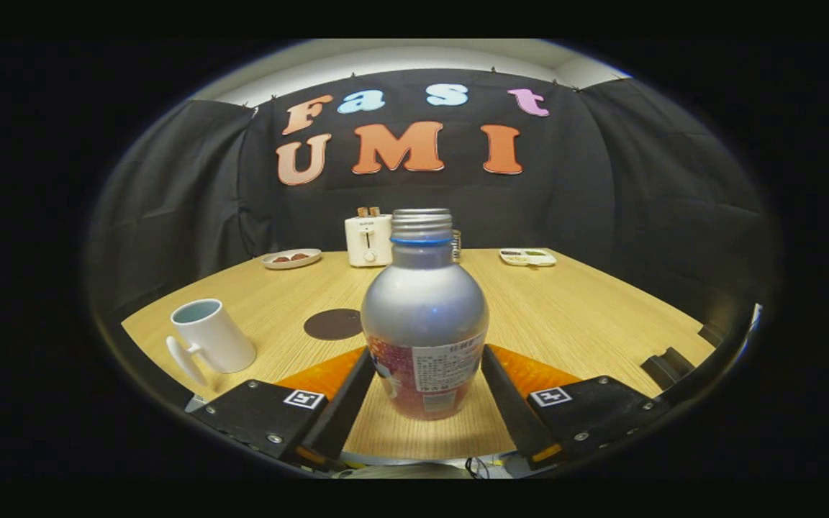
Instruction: Take the bottle from table, then pour the juice into the cup, finally place the bottle on the coaster
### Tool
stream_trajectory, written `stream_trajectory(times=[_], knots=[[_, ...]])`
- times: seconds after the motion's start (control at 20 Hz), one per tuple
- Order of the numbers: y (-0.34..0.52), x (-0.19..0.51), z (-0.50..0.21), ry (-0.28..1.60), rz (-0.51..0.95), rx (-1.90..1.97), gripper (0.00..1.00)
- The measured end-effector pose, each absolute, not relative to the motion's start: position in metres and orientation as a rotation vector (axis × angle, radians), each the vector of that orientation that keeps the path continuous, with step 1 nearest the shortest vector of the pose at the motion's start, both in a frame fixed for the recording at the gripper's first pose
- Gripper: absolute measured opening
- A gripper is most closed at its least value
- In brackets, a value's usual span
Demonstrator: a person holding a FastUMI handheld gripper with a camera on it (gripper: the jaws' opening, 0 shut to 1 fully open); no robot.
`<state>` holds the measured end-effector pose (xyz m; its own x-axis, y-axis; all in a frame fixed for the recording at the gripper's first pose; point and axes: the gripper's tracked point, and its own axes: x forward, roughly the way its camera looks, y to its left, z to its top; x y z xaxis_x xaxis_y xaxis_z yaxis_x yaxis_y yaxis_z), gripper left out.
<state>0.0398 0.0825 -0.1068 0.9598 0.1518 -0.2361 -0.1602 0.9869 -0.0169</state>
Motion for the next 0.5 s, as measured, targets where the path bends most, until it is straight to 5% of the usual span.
stream_trajectory(times=[0.1,0.5], knots=[[0.083,0.041,-0.106,0.238,0.155,-0.044,0.8],[0.089,0.038,-0.09,0.224,0.132,-0.086,0.77]])
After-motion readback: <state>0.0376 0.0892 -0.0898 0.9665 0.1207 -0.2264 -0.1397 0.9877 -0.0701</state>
